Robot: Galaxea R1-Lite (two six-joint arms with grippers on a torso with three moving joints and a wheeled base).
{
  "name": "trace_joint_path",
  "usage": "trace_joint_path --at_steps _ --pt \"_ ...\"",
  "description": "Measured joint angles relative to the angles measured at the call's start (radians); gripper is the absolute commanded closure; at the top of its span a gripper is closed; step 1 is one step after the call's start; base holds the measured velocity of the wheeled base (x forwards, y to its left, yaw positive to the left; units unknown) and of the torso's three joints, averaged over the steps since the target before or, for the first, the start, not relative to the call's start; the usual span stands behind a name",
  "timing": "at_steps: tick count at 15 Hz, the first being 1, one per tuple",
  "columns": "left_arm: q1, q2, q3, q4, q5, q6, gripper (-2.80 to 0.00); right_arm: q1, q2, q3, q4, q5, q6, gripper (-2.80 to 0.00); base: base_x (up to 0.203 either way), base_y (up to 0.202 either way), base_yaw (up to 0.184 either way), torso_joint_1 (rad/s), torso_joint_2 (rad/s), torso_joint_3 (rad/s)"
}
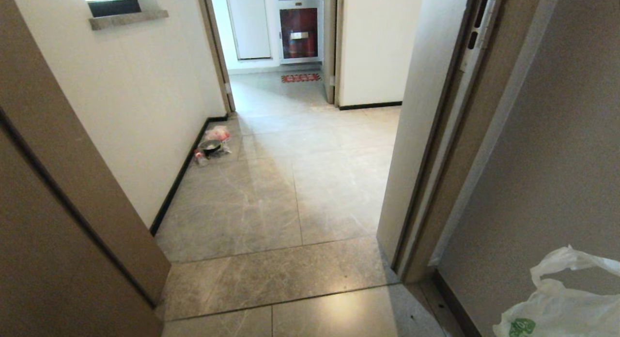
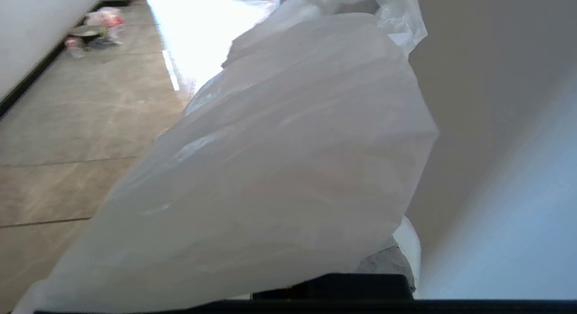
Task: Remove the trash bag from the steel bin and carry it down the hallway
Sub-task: Put the trash bag at the door
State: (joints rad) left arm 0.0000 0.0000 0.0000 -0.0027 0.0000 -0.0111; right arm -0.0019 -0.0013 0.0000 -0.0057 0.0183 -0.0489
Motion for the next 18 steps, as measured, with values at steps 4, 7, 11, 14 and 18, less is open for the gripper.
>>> trace_joint_path --at_steps 4,7,11,14,18 --pt "0.000 0.000 0.000 0.000 0.000 -0.001 0.00 0.001 0.000 0.000 0.000 0.001 -0.002 0.00 0.000 0.000 0.000 0.000 0.00 0.000" --pt "0.000 0.000 0.000 0.000 0.000 0.000 0.00 0.001 0.000 0.000 0.000 0.000 0.002 0.00 0.000 0.000 0.000 0.000 0.00 0.000" --pt "0.000 0.000 0.000 0.000 0.000 0.000 0.00 0.001 0.000 0.000 -0.001 0.000 0.006 0.00 -0.001 -0.001 0.064 -0.001 0.00 0.003" --pt "0.000 0.000 0.000 0.000 0.000 0.000 0.00 0.002 0.000 0.000 0.000 -0.001 0.010 0.00 -0.001 -0.011 0.205 0.001 0.00 0.002" --pt "0.000 0.000 0.000 0.001 0.000 0.000 0.00 0.002 0.000 0.000 0.000 0.000 0.011 0.00 -0.006 -0.014 0.153 0.002 0.00 0.003"
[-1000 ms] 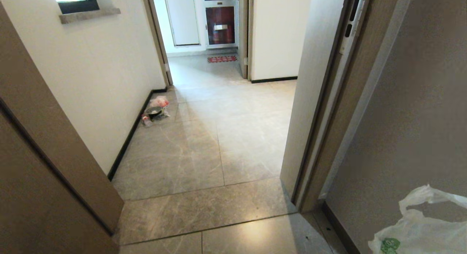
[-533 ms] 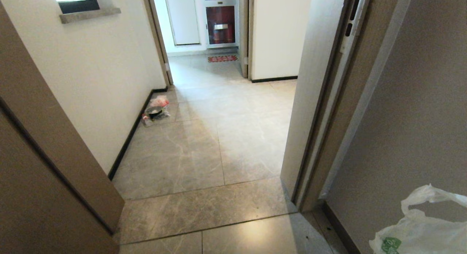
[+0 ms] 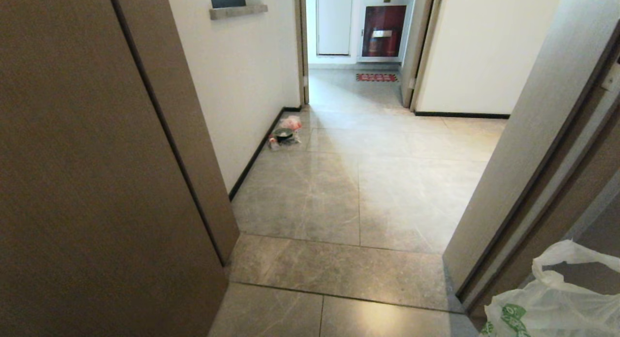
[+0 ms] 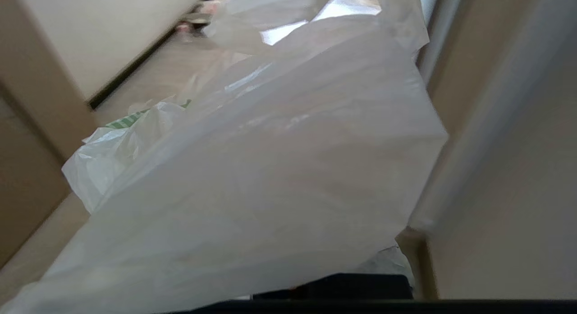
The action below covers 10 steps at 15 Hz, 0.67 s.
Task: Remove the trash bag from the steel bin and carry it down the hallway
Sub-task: Put the trash bag at the door
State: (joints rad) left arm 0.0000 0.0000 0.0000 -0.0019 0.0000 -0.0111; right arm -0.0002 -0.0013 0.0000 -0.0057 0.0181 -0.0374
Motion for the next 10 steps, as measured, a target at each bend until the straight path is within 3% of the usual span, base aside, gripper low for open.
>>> trace_joint_path --at_steps 4,10 --pt "0.000 0.000 0.000 -0.002 0.000 0.000 0.00 -0.001 0.000 0.000 0.000 0.000 0.000 0.00 0.020 0.001 -0.002 0.001 0.00 0.003" --pt "0.000 0.000 0.000 0.000 0.000 -0.001 0.00 -0.001 0.000 0.000 0.000 0.000 -0.002 0.00 0.186 0.000 0.001 0.002 0.00 0.002"
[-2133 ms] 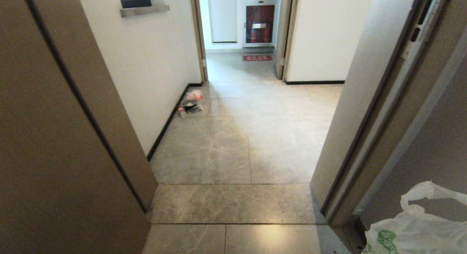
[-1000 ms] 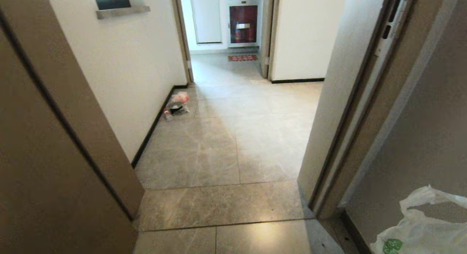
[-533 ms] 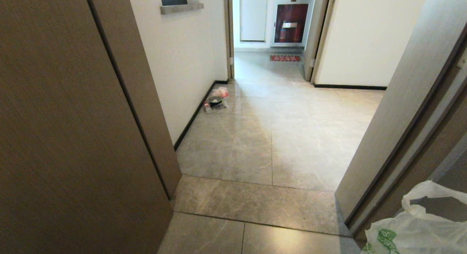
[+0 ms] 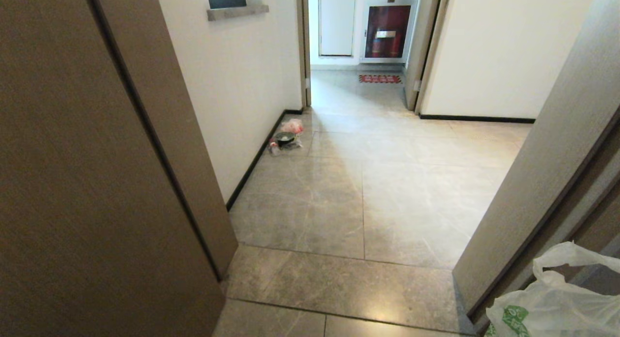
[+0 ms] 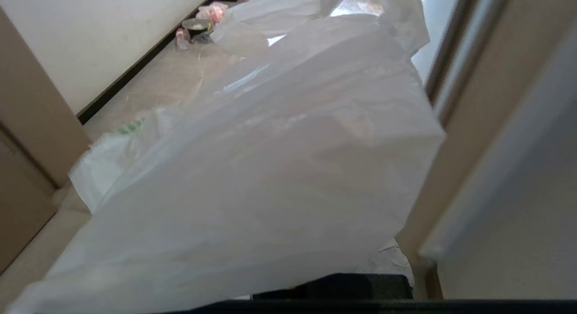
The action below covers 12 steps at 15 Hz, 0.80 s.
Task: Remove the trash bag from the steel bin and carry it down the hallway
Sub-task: Put the trash bag at the door
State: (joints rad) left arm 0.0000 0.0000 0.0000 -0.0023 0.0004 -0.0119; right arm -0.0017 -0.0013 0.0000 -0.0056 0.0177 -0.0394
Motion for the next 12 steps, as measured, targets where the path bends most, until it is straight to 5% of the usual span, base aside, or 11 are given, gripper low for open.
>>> trace_joint_path --at_steps 12 --pt "0.000 0.000 0.000 0.000 0.000 0.000 0.00 0.000 0.000 0.000 0.000 0.000 0.000 0.00 0.191 0.000 0.001 0.004 0.00 0.002"
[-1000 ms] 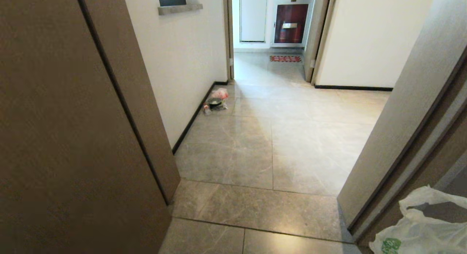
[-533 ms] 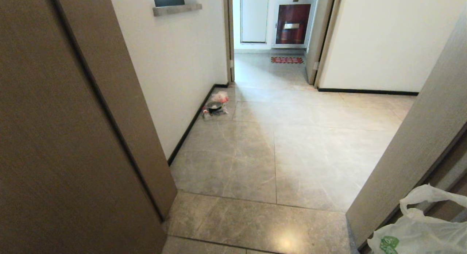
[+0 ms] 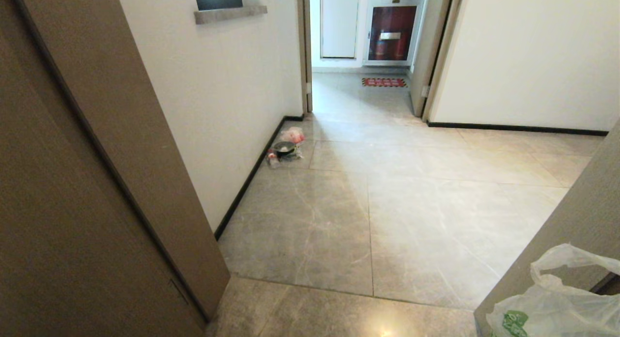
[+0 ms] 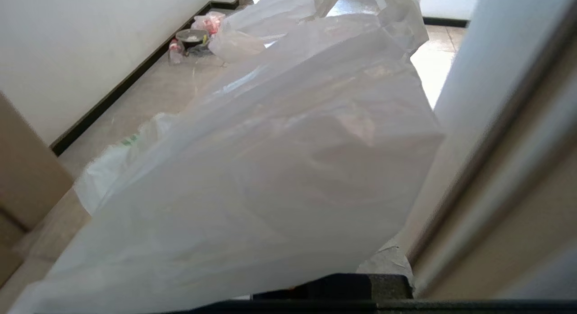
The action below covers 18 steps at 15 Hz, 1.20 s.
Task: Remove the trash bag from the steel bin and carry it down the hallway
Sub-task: Put the trash bag at the door
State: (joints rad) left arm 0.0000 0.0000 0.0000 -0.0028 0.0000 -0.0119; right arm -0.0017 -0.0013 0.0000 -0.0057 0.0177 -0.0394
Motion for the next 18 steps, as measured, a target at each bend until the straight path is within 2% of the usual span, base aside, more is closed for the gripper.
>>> trace_joint_path --at_steps 12,18 --pt "0.000 0.000 0.000 0.000 0.000 0.003 0.00 0.000 0.000 0.000 0.000 0.000 0.000 0.00 0.185 0.000 0.001 0.002 0.00 0.002" --pt "0.000 0.000 0.000 0.000 0.000 0.003 0.00 0.000 0.000 0.000 0.000 0.000 -0.001 0.00 0.000 0.000 0.000 0.000 0.00 0.000"
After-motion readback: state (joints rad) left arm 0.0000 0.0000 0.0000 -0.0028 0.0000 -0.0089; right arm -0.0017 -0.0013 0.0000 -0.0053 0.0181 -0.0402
